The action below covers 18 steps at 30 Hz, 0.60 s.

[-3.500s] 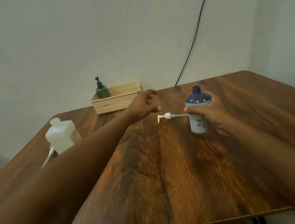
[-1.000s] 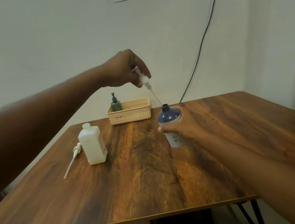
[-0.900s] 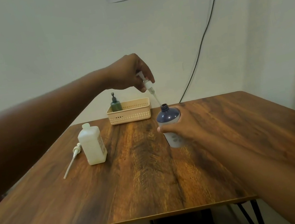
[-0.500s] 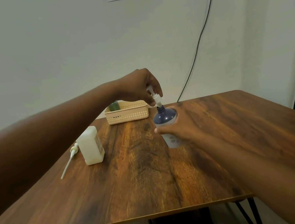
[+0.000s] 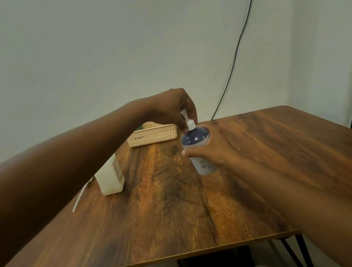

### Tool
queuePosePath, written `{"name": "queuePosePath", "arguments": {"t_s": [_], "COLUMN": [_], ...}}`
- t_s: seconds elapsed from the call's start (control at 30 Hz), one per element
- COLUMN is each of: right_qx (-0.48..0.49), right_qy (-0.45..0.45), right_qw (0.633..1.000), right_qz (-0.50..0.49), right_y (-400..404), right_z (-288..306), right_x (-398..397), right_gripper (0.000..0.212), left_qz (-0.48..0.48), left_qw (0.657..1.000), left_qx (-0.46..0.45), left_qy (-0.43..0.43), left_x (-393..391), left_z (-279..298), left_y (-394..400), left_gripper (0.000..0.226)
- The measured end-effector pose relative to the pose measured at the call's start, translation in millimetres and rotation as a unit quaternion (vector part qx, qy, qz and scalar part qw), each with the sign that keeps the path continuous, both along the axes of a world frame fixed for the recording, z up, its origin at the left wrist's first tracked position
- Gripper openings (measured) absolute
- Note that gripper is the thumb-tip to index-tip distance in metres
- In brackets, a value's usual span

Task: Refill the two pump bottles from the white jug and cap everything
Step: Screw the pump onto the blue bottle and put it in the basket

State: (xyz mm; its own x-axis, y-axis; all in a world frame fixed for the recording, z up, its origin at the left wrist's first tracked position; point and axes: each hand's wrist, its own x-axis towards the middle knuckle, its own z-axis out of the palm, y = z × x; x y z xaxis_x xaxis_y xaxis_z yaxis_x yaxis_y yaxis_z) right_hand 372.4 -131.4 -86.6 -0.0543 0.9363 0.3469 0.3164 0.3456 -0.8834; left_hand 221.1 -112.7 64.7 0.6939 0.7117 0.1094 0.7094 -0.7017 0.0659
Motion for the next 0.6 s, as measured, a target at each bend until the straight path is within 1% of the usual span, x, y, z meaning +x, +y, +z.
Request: {"name": "queuePosePath", "arguments": {"t_s": [0.07, 0.13, 0.2, 0.23, 0.27, 0.33, 0.4, 0.47, 0.5, 0.6], "right_qx": [0.005, 0.014, 0.014, 0.013, 0.012, 0.005, 0.001, -0.002, -0.004, -0.004], "right_qy": [0.01, 0.02, 0.034, 0.038, 0.041, 0.041, 0.041, 0.044, 0.046, 0.059], "right_qw": [1.0, 1.0, 0.999, 0.999, 0.999, 0.999, 0.999, 0.999, 0.999, 0.998], "right_qz": [0.001, -0.001, -0.014, -0.017, -0.018, -0.017, -0.018, -0.018, -0.016, -0.024], "right_y": [-0.9, 0.7, 3.3, 3.9, 4.7, 6.4, 9.5, 12.5, 13.3, 14.7], "right_z": [-1.2, -0.2, 2.5, 3.3, 4.0, 4.9, 5.2, 4.6, 3.9, 1.7], "right_x": [1.1, 2.9, 5.9, 7.0, 7.8, 8.2, 8.5, 10.1, 10.8, 10.4], "right_gripper": [0.055, 0.05, 0.048, 0.048, 0.048, 0.052, 0.058, 0.061, 0.062, 0.06], "left_qz": [0.006, 0.02, 0.043, 0.055, 0.063, 0.066, 0.049, 0.03, 0.027, 0.016], "left_qw": [1.0, 0.996, 0.977, 0.959, 0.938, 0.902, 0.864, 0.832, 0.827, 0.832], "left_qx": [-0.012, -0.035, -0.081, -0.103, -0.116, -0.122, -0.137, -0.163, -0.171, -0.198], "left_qy": [-0.023, -0.075, -0.19, -0.259, -0.32, -0.41, -0.482, -0.529, -0.536, -0.518], "left_x": [-1.8, -5.2, -10.5, -12.5, -13.0, -8.8, -2.4, 0.6, 0.4, -2.3], "left_z": [-1.7, -6.6, -17.0, -24.8, -34.1, -53.1, -65.7, -69.9, -70.1, -68.8], "left_y": [0.8, 3.5, 4.5, 4.8, 5.2, 3.7, 2.3, 2.4, 2.6, 3.9], "left_gripper": [0.039, 0.062, 0.082, 0.084, 0.084, 0.076, 0.067, 0.063, 0.063, 0.061]}}
